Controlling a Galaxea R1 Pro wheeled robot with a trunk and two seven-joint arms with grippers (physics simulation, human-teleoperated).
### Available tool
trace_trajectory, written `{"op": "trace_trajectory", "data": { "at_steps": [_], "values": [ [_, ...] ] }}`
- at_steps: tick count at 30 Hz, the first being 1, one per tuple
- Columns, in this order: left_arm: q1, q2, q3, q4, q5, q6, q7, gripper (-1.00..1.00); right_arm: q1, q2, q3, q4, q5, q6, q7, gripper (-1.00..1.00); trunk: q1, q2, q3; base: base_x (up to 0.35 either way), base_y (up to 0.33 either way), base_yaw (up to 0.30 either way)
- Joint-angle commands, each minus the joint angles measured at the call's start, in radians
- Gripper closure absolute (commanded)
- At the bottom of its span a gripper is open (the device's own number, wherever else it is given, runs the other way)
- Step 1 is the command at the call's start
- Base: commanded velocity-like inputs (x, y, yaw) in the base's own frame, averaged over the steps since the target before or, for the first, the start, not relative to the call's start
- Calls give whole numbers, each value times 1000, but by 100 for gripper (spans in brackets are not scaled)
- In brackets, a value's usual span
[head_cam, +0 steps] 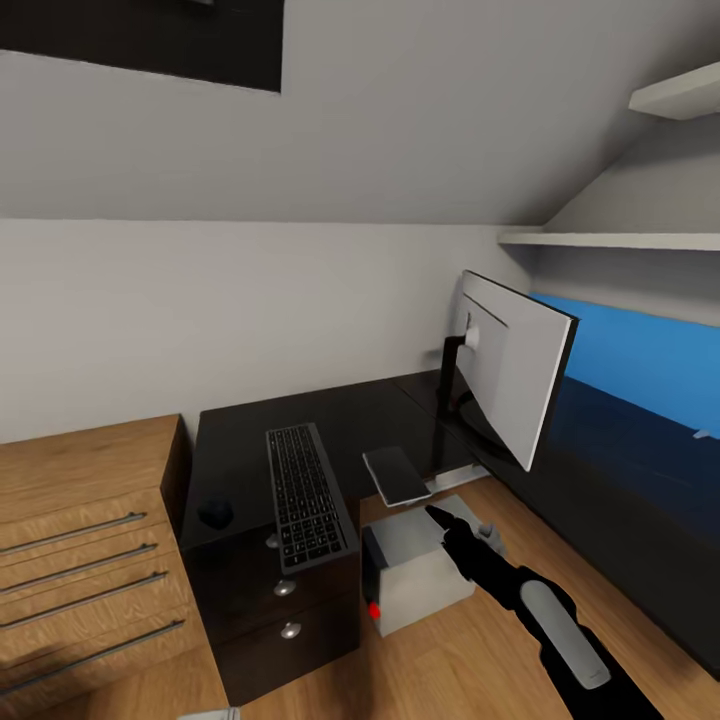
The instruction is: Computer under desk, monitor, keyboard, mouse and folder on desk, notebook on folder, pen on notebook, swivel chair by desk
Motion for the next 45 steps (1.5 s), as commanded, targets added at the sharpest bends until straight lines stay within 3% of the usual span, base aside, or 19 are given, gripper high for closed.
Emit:
{"op": "trace_trajectory", "data": {
  "at_steps": [1, 9, 16, 17, 18, 19, 21, 24, 29, 30, 31, 33, 34, 35, 36, 45],
  "values": [
    [0, 0, -2, -2, 7, 5, 7, -100, 0, 0, 2, -1, 11, -3, -22, -100, -4, 7, 2, -1, 0, 0],
    [0, 0, -3, 10, 8, 5, 8, -100, 0, 2, 4, 20, 169, -9, -187, -100, -35, 63, 27, 0, 0, 0],
    [0, -1, -3, 29, 9, 4, 8, -100, 0, 3, 14, 147, 355, -9, -242, -100, -61, 112, 49, 0, 0, 0],
    [0, -1, -3, 30, 9, 4, 8, -100, 0, 4, 31, 195, 422, -10, -248, -100, -65, 119, 53, 0, 0, 0],
    [0, -1, -2, 31, 9, 4, 8, -100, 0, 5, 44, 217, 457, -10, -250, -100, -69, 126, 56, 0, 0, 0],
    [0, -2, -2, 33, 9, 3, 8, -100, 0, 7, 104, 306, 630, -18, -256, -100, -73, 133, 59, 0, 0, 0],
    [0, -3, -2, 33, 9, 3, 8, -100, 0, 8, 121, 351, 695, -39, -258, -100, -81, 147, 65, 0, 0, 0],
    [0, -4, -1, 34, 9, 3, 8, -100, 0, 9, 130, 402, 729, -72, -259, -100, -92, 168, 74, 0, 0, 0],
    [0, -4, -1, 41, 10, 4, 8, -100, 0, 15, 138, 487, 753, -143, -258, -100, -111, 203, 90, 0, 0, 0],
    [0, -4, 0, 52, 10, 3, 8, -100, 0, 21, 140, 518, 757, -175, -255, -100, -115, 210, 93, 0, 0, 0],
    [0, -4, 1, 89, 11, 1, 8, -100, 0, 36, 145, 584, 767, -257, -252, -100, -119, 217, 96, 0, 0, 0],
    [0, -3, 0, 112, 11, 0, 8, -100, 0, 43, 157, 618, 776, -305, -251, -100, -127, 231, 103, 0, 0, 0],
    [0, -3, -1, 148, 12, -7, 8, -100, 0, 54, 194, 667, 808, -375, -250, -100, -130, 238, 106, 0, 0, 0],
    [0, -3, -1, 159, 12, -11, 8, -100, 0, 58, 211, 682, 821, -395, -250, -100, -134, 245, 109, 0, 0, 0],
    [0, -3, -1, 181, 12, -31, 8, -100, 0, 69, 259, 717, 859, -445, -252, -100, -138, 252, 112, 0, 0, 0],
    [0, -8, -2, 226, 11, -75, 8, -100, 0, 94, 312, 767, 899, -507, -253, -100, -173, 315, 140, 0, 0, 0]
  ]
}}
